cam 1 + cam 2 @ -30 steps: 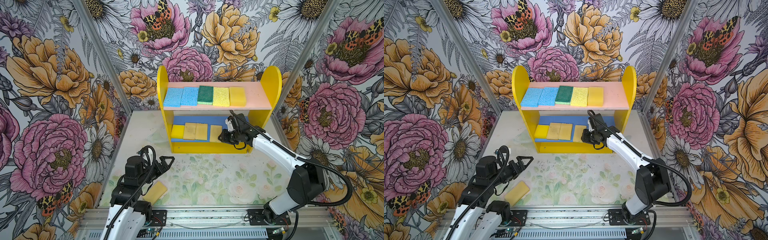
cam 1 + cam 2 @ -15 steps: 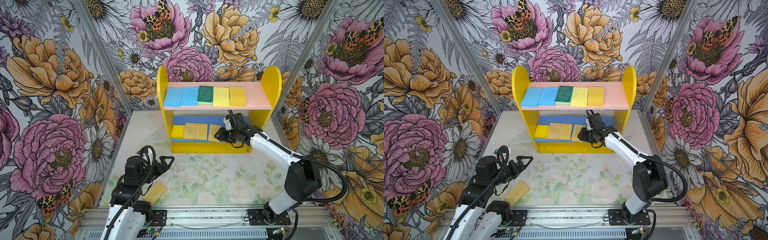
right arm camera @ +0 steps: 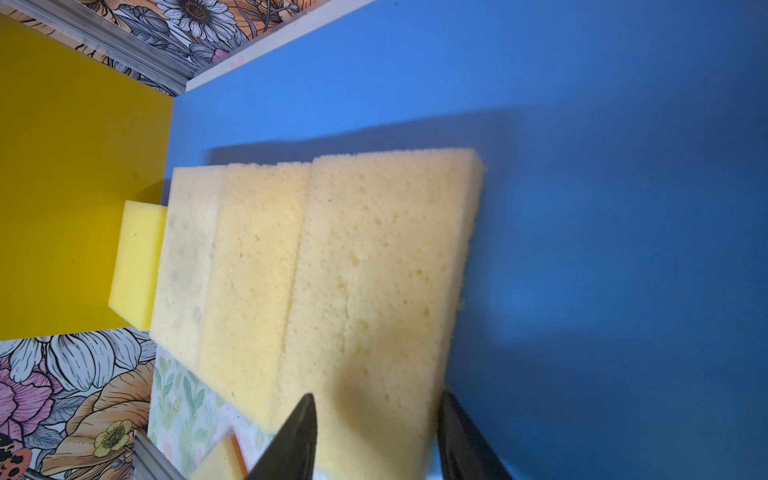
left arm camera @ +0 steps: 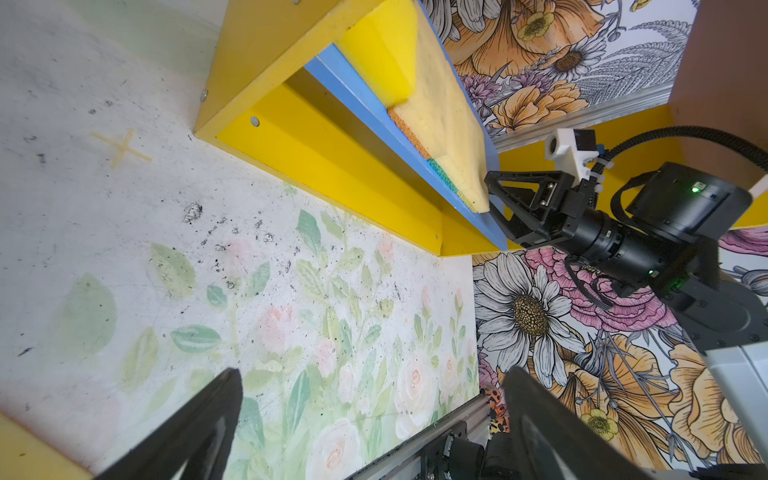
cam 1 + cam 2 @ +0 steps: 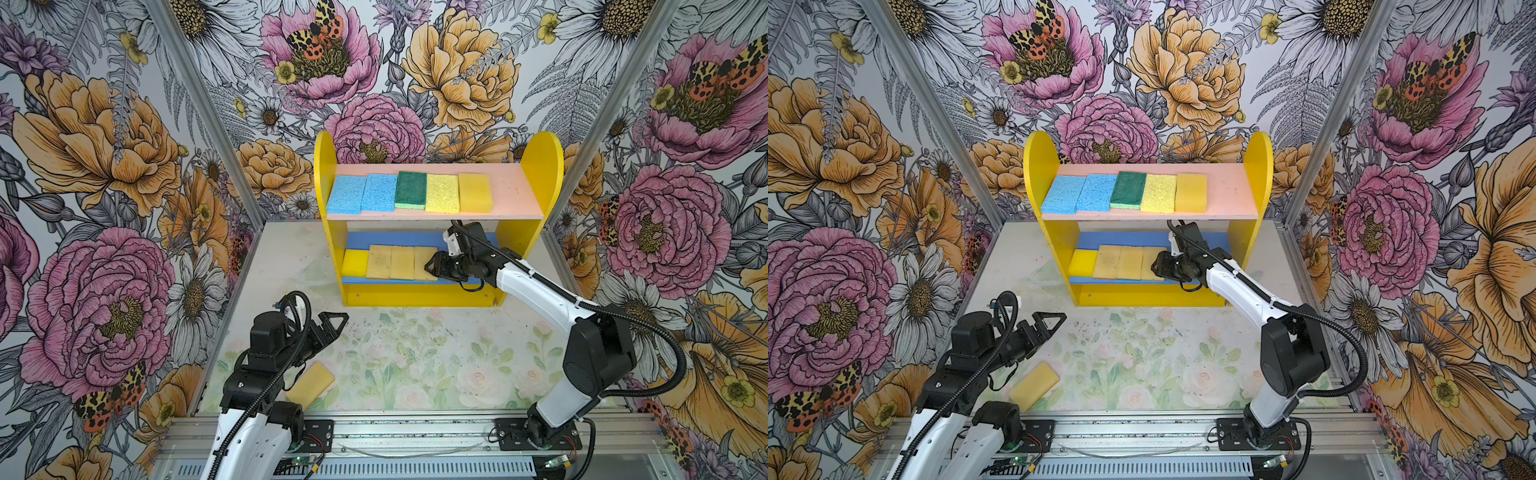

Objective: Place and organize the cleaning sponges onto the shelf
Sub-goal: 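Nudge the placed sponge into line and withdraw the right gripper from the shelf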

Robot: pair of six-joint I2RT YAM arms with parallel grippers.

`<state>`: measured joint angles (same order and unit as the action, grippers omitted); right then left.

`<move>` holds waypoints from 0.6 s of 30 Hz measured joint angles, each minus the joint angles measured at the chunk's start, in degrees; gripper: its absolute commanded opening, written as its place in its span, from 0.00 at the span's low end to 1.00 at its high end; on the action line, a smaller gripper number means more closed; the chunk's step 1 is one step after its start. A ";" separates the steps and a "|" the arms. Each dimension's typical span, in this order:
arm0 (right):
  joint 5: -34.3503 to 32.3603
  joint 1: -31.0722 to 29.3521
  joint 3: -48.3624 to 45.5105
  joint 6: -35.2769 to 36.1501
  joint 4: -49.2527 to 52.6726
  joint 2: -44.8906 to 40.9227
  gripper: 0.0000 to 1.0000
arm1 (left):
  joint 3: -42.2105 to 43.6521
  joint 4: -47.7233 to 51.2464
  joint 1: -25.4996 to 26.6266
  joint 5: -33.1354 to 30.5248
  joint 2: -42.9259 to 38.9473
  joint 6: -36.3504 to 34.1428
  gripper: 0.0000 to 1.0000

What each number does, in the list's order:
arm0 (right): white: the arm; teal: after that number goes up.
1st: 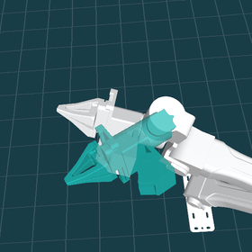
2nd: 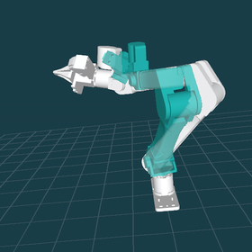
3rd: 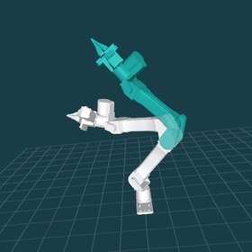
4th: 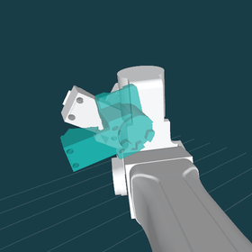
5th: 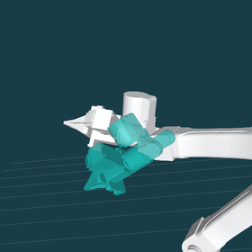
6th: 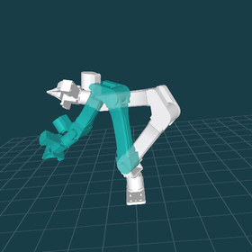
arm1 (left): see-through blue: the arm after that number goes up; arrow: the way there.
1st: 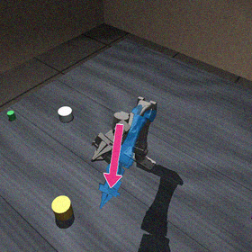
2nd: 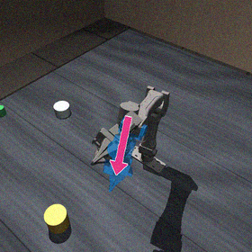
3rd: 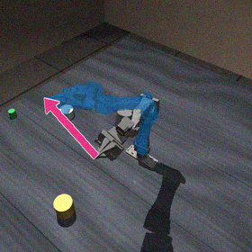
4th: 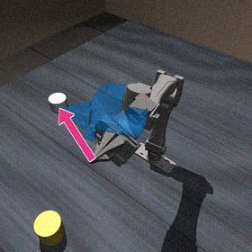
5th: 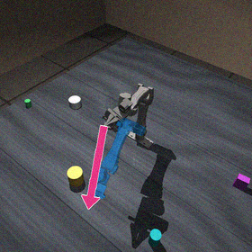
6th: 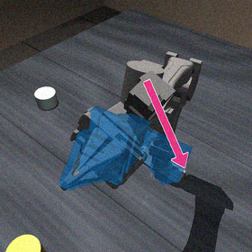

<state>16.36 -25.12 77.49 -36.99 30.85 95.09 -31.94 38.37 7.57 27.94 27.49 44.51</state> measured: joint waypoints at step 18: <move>-4.90 -9.60 -17.31 -4.68 -1.29 -28.13 0.56 | -0.33 1.22 -0.70 -0.02 -0.90 0.70 0.99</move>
<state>11.46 -34.72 60.18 -41.67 29.56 66.96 -32.27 39.59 6.87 27.92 26.59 45.21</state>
